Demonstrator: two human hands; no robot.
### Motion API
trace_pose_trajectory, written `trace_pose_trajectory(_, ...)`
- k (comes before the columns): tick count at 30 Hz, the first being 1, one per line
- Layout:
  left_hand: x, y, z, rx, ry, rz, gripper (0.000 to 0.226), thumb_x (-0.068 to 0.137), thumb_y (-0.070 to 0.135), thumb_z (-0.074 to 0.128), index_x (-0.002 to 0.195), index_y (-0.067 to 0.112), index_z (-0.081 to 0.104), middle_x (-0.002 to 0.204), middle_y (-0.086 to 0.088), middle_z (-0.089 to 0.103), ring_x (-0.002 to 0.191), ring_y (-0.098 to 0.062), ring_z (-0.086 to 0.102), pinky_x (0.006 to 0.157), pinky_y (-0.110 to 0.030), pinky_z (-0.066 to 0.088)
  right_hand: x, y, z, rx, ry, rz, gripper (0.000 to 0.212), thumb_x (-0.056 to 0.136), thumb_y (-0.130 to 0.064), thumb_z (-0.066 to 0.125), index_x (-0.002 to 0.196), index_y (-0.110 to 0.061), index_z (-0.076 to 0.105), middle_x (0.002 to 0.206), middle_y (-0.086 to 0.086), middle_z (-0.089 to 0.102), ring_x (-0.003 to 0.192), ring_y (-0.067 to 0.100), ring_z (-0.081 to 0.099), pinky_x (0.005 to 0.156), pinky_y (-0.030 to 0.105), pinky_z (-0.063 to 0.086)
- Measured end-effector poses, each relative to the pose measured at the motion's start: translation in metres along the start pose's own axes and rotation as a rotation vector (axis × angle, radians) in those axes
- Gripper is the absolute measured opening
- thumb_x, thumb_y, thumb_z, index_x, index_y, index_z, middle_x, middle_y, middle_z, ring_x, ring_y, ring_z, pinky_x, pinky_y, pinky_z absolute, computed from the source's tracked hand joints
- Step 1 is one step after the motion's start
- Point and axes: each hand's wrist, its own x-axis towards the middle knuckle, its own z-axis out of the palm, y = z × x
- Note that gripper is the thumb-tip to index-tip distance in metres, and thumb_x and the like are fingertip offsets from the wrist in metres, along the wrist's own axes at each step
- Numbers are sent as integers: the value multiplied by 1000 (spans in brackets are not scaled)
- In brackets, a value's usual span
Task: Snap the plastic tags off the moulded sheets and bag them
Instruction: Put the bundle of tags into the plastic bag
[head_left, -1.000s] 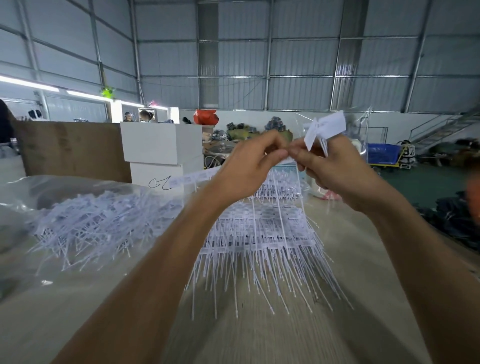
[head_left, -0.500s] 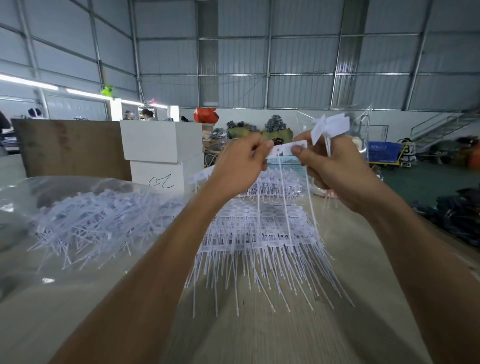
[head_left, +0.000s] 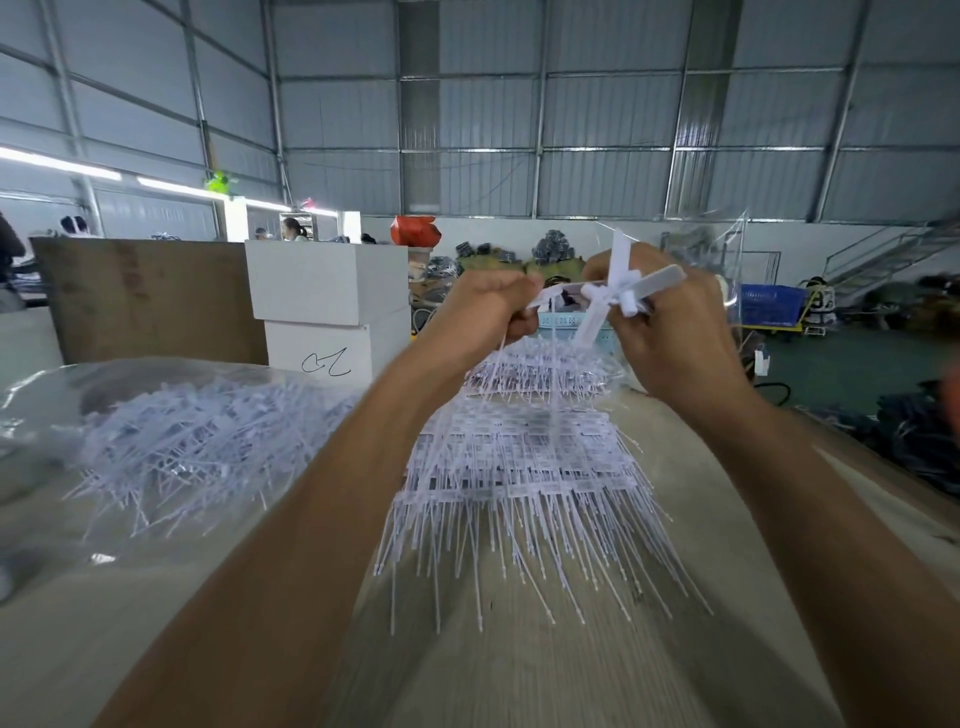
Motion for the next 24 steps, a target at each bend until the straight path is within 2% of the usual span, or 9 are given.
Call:
trace_pose_trajectory(4,0,1,0,159,36,116,37,106,20,48,73,2,50,69,-12,38,61,-16,46,60,-10,45,0,1,3,139,-73,231,22,96,-12,60,77,-13,70,75,1,70,71,21,66,66,41,54)
trace_pose_trajectory(8,2,-3,8,553,62,223,38,105,28,49,67,25,46,66,0,51,63,-20,50,65,-34,44,0,5,3,67,-85,291,21,93,-19,64,73,-26,62,65,-16,63,63,-4,61,52,8,37)
trace_pose_trajectory(10,1,-3,12,743,87,288,36,105,29,49,69,26,44,64,1,51,66,-25,51,69,-38,46,-2,6,8,17,-79,293,3,93,-19,65,91,-22,65,68,-17,59,59,1,56,55,16,37)
trace_pose_trajectory(11,-1,-1,13,785,87,320,36,104,28,49,69,27,43,62,4,50,65,-24,50,71,-39,46,-4,10,11,-44,-53,300,10,93,-18,64,102,-20,65,71,-15,60,60,5,55,58,20,36)
trace_pose_trajectory(14,-2,6,17,723,65,409,36,104,31,49,69,30,47,59,9,51,59,-15,50,74,-37,44,-8,22,13,-25,74,414,24,94,-11,62,117,-18,62,81,-10,64,59,-1,53,49,7,35)
trace_pose_trajectory(16,-1,10,17,663,111,438,31,105,35,48,78,22,56,62,4,56,61,-19,55,70,-34,46,-11,29,9,232,121,552,17,99,-15,61,115,-21,62,80,-14,61,53,-4,55,43,6,36)
trace_pose_trajectory(18,2,8,15,618,132,442,31,105,37,48,76,26,51,62,1,55,61,-22,55,64,-33,45,-12,34,5,452,123,636,6,103,-22,57,101,-26,61,77,-10,56,48,-7,51,41,8,35)
trace_pose_trajectory(21,4,0,12,613,105,393,31,105,37,48,75,27,49,65,-4,58,64,-24,58,69,-35,52,-10,35,5,556,43,708,18,106,-29,50,90,-28,58,75,-8,51,52,-2,44,46,12,35)
trace_pose_trajectory(24,4,-6,13,640,93,382,32,105,34,48,82,13,56,68,-5,60,67,-26,59,76,-42,54,-10,31,7,613,-30,686,10,102,-17,56,100,-14,64,62,-12,46,52,4,36,51,22,30)
